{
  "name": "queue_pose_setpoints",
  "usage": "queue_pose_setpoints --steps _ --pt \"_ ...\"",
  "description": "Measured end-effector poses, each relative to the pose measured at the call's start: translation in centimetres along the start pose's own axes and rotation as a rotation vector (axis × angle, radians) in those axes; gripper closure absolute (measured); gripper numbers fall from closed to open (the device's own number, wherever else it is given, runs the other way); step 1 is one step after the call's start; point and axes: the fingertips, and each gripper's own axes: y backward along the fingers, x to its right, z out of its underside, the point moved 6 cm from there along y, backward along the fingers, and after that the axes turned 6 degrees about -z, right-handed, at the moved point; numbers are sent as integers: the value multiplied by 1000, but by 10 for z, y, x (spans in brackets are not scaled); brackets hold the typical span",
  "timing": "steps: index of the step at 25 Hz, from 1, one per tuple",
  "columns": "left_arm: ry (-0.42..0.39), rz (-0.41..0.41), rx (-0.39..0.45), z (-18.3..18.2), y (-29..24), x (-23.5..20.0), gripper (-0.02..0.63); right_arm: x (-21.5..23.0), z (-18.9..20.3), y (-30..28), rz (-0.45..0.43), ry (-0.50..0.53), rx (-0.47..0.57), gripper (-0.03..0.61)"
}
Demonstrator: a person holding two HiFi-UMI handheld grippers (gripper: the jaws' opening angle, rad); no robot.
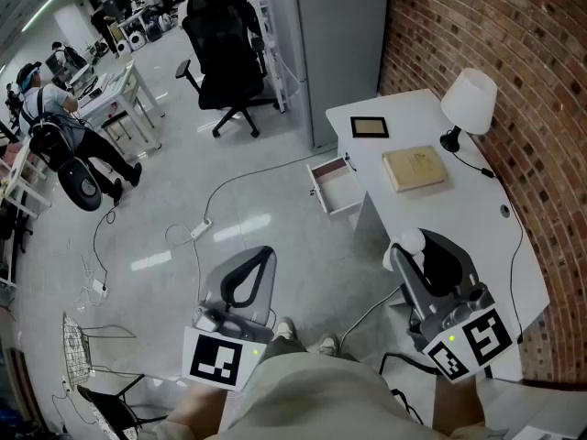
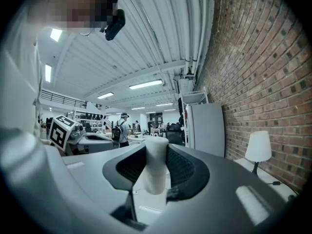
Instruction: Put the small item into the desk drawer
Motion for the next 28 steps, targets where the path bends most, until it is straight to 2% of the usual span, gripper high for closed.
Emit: queue_pose_setpoints --steps 20,28 --pt "-1 -11 16 0 10 15 612 0 15 16 1 -34 -14 448" --pt "-3 -18 23 2 3 8 612 5 19 2 -7 -26 -18 446"
